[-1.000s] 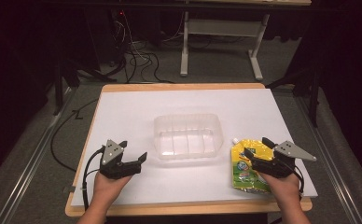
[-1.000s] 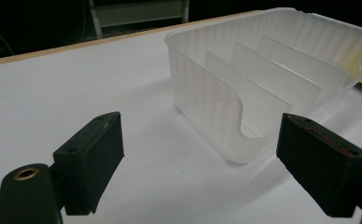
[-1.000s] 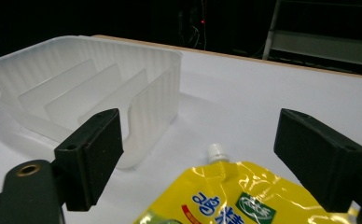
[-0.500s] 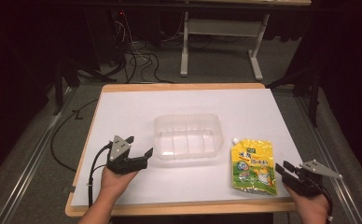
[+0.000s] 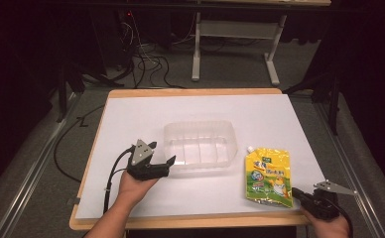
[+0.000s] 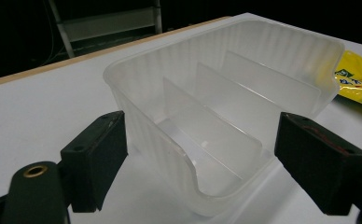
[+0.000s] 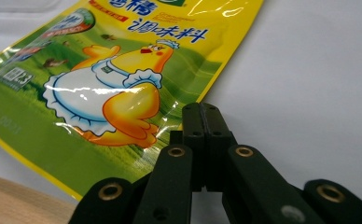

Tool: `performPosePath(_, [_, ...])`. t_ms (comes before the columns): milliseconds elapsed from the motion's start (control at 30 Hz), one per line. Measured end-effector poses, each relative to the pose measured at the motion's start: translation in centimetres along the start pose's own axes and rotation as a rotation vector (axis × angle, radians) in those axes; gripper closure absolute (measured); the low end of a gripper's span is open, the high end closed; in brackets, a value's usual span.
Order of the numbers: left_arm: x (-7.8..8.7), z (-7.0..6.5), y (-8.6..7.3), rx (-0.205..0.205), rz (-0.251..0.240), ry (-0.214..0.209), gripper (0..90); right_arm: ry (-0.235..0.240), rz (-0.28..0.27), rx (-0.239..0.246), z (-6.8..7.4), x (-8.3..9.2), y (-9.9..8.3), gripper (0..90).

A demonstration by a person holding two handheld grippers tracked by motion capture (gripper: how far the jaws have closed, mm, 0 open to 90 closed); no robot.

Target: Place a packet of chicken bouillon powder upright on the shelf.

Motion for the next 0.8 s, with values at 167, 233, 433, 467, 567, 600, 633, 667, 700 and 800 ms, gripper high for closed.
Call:
performPosePath(167, [0.2, 0.2, 0.0, 0.008, -0.001, 0.002, 18.8, 0.031, 0.012, 0.042, 0.7, -0.3, 0.2, 90.0])
performPosePath(233, [0.3, 0.3, -0.1, 0.007, 0.001, 0.005, 18.8, 0.040, 0.012, 0.048, 0.9, -0.4, 0.2, 90.0])
performPosePath(433, [0.5, 0.4, -0.2, 0.007, 0.003, 0.004, 18.9, 0.034, 0.048, 0.148, 2.9, -0.9, 0.8, 90.0])
performPosePath(467, [0.5, 0.4, -0.2, 0.007, 0.004, 0.004, 19.0, 0.045, 0.047, 0.155, 3.2, -1.0, 0.8, 90.0])
performPosePath(567, [0.5, 0.5, -0.3, 0.012, 0.005, 0.004, 19.0, 0.066, 0.057, 0.200, 4.2, -1.4, 1.1, 90.0])
performPosePath(600, [0.6, 0.6, -0.3, 0.017, 0.004, 0.004, 19.0, 0.069, 0.059, 0.210, 4.5, -1.5, 1.1, 90.0])
performPosePath(633, [0.7, 0.7, -0.3, 0.020, 0.003, 0.006, 19.1, 0.069, 0.062, 0.220, 4.6, -1.5, 1.2, 90.0])
performPosePath(667, [0.8, 0.8, -0.4, 0.026, 0.001, 0.004, 19.5, 0.067, 0.053, 0.226, 4.6, -1.3, 1.4, 90.0])
performPosePath(700, [0.8, 0.9, -0.4, 0.031, 0.000, 0.003, 19.5, 0.067, 0.053, 0.226, 4.6, -1.3, 1.4, 90.0])
performPosePath(800, [1.0, 1.2, -0.6, 0.036, 0.004, 0.009, 19.7, 0.074, -0.011, 0.182, 4.0, -0.7, 2.1, 81.0])
Point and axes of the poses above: each handheld gripper's, and its own axes: x roughly backward along the jaws, y roughly out of its top, z roughly to its left, the point moved 3 cm from there along -x, roughly forward along the jaws, and after that the axes turned 12 degrees about z, right-handed, at the moved point
